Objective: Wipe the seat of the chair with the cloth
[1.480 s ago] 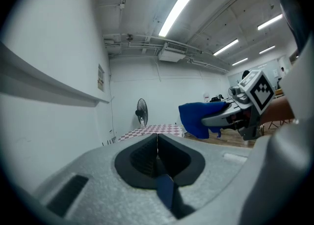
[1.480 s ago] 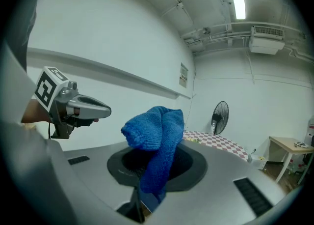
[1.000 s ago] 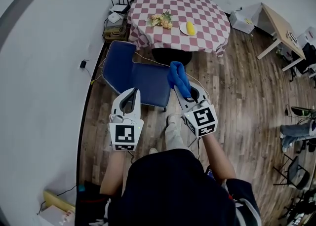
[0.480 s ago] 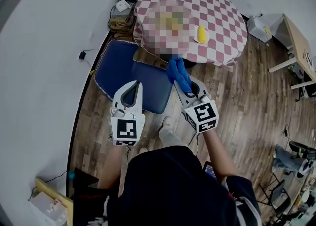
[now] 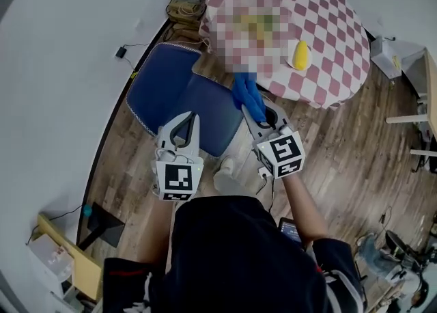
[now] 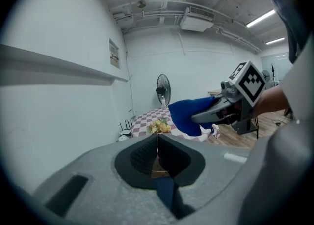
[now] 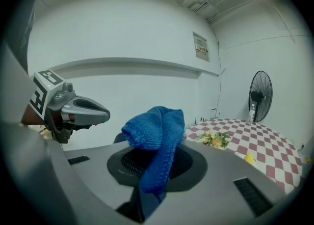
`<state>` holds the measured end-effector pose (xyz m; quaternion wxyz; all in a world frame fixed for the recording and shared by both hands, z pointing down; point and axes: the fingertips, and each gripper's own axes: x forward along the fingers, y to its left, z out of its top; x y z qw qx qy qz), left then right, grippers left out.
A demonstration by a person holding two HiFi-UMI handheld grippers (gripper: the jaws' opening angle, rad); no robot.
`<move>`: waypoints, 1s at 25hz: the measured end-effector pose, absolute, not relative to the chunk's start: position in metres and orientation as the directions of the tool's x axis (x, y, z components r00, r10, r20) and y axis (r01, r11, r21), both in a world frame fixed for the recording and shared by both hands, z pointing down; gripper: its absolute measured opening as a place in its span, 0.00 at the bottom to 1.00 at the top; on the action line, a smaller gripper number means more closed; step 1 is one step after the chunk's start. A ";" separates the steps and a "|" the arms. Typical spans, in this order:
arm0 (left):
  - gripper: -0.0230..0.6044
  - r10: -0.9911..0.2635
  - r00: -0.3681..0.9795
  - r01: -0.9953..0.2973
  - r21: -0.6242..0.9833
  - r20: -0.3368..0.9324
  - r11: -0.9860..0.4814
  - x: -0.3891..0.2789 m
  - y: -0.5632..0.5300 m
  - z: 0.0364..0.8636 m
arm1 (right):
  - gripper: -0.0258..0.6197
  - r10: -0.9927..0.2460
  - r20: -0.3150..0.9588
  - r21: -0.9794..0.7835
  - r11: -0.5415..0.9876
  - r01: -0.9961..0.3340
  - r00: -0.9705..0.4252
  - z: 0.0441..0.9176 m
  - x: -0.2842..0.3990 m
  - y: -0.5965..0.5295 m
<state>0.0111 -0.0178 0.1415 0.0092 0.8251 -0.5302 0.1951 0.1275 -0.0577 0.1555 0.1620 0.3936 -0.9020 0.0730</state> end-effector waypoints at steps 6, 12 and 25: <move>0.06 -0.847 0.323 -0.891 -0.165 0.421 -0.422 0.007 -0.016 0.184 | 0.14 -0.626 0.405 -0.026 0.721 -0.693 -0.666 0.188 0.118 -0.074; 0.06 -0.805 0.345 -0.884 -0.123 0.483 -0.452 0.000 -0.019 0.223 | 0.14 -0.592 0.465 -0.063 0.719 -0.692 -0.658 0.220 0.105 -0.073; 0.06 -0.649 0.422 -0.852 0.033 0.633 -0.523 -0.013 -0.029 0.369 | 0.14 -0.527 0.614 -0.148 0.655 -0.741 -0.588 0.351 0.088 -0.075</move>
